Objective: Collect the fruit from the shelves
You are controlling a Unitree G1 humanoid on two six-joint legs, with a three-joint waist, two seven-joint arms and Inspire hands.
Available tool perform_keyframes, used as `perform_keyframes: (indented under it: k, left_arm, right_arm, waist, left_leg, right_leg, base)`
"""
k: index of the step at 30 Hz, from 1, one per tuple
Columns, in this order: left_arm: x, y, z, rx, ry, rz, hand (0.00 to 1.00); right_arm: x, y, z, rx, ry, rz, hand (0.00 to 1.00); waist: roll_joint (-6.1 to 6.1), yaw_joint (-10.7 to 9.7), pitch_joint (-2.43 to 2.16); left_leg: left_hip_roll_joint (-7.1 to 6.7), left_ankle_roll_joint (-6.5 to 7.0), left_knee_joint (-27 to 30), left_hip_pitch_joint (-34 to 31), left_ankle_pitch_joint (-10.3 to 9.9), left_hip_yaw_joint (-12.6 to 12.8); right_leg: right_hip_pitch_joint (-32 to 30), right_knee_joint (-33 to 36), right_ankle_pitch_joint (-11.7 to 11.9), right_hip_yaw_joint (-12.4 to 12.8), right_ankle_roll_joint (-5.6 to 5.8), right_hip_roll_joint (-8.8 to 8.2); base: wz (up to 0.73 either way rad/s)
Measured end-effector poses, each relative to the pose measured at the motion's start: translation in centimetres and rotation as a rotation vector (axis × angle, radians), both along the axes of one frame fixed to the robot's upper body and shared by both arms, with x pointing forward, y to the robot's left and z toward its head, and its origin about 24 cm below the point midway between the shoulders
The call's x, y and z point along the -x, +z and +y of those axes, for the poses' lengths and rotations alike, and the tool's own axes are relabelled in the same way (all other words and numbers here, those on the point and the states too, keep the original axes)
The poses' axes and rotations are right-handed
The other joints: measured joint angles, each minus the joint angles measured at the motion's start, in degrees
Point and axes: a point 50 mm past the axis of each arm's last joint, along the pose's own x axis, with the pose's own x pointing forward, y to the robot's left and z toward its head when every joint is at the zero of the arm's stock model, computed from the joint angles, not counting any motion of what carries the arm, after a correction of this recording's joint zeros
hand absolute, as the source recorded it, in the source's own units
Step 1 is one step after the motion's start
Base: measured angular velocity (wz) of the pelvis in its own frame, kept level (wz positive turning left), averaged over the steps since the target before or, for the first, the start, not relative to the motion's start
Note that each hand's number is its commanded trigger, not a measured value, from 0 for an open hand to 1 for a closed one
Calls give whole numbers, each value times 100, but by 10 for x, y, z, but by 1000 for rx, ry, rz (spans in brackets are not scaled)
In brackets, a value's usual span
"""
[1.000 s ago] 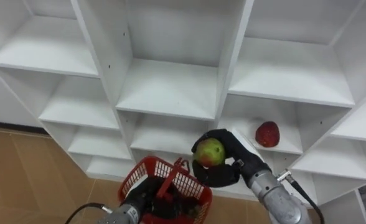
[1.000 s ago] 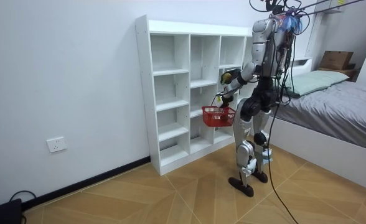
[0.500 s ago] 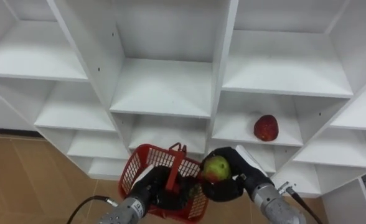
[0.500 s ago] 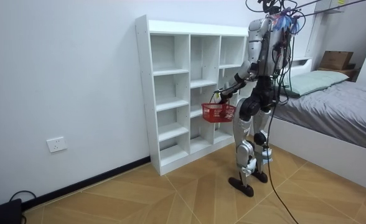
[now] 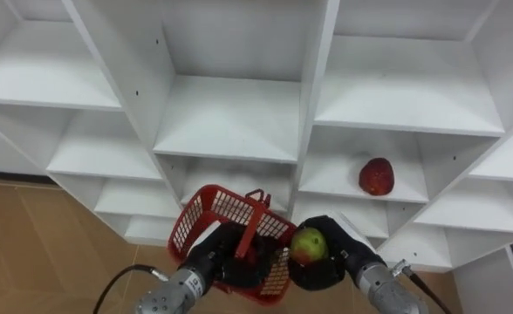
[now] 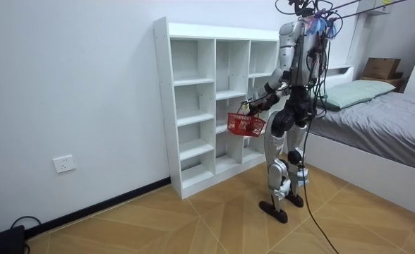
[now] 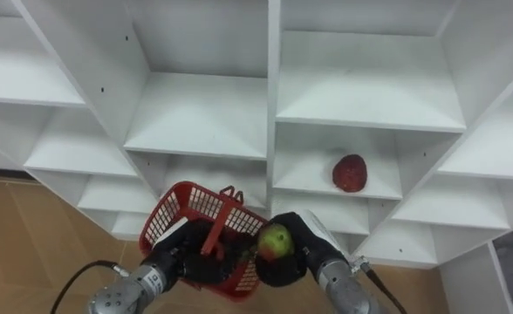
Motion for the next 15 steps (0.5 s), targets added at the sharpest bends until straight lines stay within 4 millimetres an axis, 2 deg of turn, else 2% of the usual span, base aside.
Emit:
perform_keyframes:
  k: [5, 15]
  left_arm:
    - [2, 0, -5, 10, -42, 9, 100]
    - [0, 1, -10, 37, -96, 14, 100]
  right_arm:
    - [-4, 2, 1, 0, 3, -12, 100]
    - [-14, 9, 2, 5, -4, -55, 100]
  waist:
    - [37, 1, 29]
    - [40, 16, 29]
  left_leg:
    - [0, 0, -4, -13, -3, 2]
    - [0, 0, 13, -86, -2, 0]
  right_leg:
    - [-21, 4, -1, 4, 1, 3]
    - [-102, 4, 2, 73, -3, -1]
  base:
    - [0]
    - [-1]
